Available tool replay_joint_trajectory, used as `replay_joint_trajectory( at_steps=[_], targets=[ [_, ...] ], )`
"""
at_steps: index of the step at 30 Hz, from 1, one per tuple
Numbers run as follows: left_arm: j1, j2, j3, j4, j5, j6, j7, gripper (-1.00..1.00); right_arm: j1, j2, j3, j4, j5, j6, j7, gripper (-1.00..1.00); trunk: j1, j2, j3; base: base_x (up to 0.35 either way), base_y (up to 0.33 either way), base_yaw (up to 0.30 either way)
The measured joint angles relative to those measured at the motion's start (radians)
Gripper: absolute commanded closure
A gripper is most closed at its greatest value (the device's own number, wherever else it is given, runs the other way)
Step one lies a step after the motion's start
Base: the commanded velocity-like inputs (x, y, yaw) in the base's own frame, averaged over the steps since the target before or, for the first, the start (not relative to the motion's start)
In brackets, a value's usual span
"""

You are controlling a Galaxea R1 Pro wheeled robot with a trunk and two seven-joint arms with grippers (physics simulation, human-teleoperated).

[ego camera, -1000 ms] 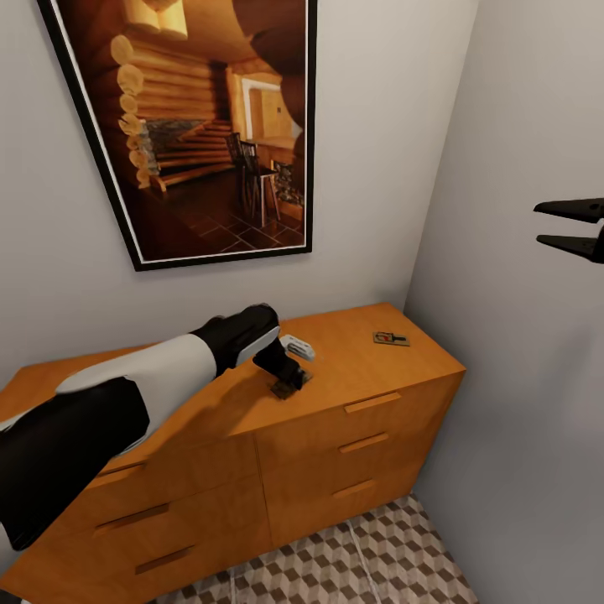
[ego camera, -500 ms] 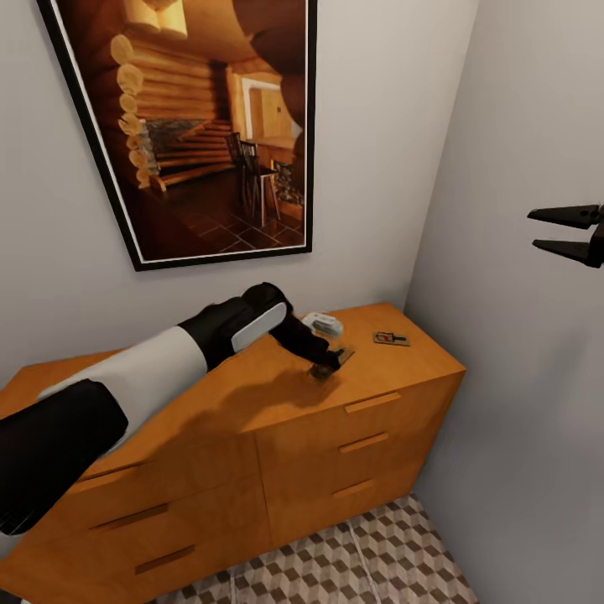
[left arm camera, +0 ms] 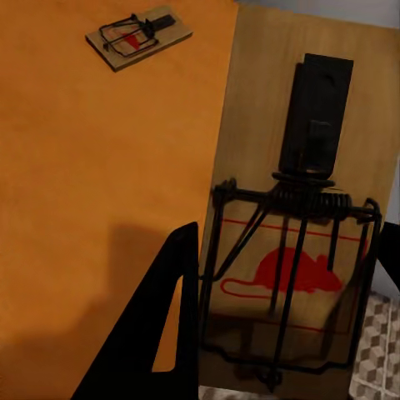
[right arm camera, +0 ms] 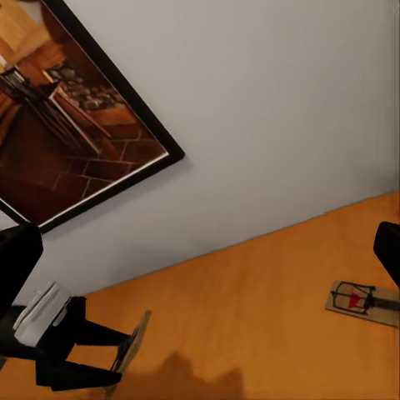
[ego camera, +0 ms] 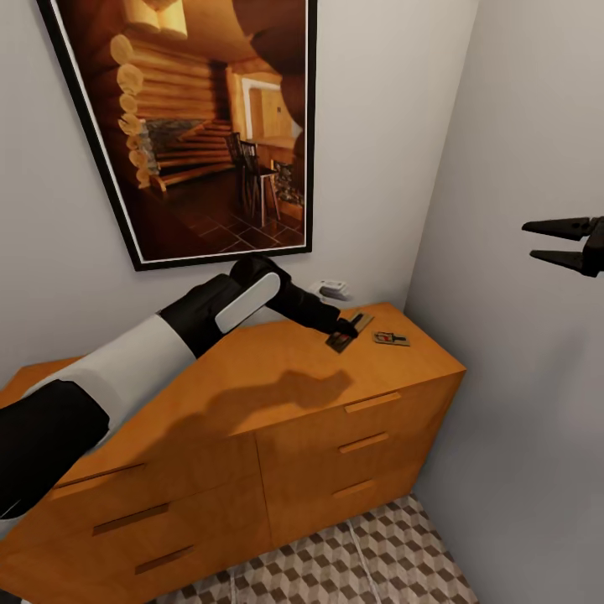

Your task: Take the four mousetraps from the cabinet in the bathroom and place them on the bathroom floor. Make sure all four end up on the same floor surface, and ensure that at least two of them are either under or directly next to the same bathroom sink.

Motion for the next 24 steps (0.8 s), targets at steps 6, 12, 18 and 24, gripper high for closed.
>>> replay_joint_trajectory(
  at_steps=[6, 12, 18, 24],
  targets=[
    [0.000, 0.012, 0.005, -0.003, 0.001, 0.000, 0.000, 1.00, 0.000, -0.001, 0.007, -0.001, 0.033, 0.001, 0.000, -1.00, 0.000, 0.000, 0.000, 0.000, 0.000, 0.000],
    [0.000, 0.017, 0.005, -0.004, 0.001, 0.000, 0.000, 1.00, 0.000, -0.003, 0.010, -0.001, 0.038, 0.001, 0.000, -1.00, 0.000, 0.000, 0.000, 0.000, 0.000, 0.000],
    [0.000, 0.018, 0.005, -0.004, 0.002, 0.000, 0.000, 1.00, 0.000, -0.005, 0.035, -0.002, 0.064, 0.001, 0.000, -1.00, 0.000, 0.000, 0.000, 0.000, 0.000, 0.000],
    [0.000, 0.018, 0.005, -0.004, 0.002, -0.001, 0.000, 1.00, 0.001, -0.006, 0.104, -0.012, 0.227, 0.001, 0.000, -1.00, 0.000, 0.000, 0.000, 0.000, 0.000, 0.000]
  ],
)
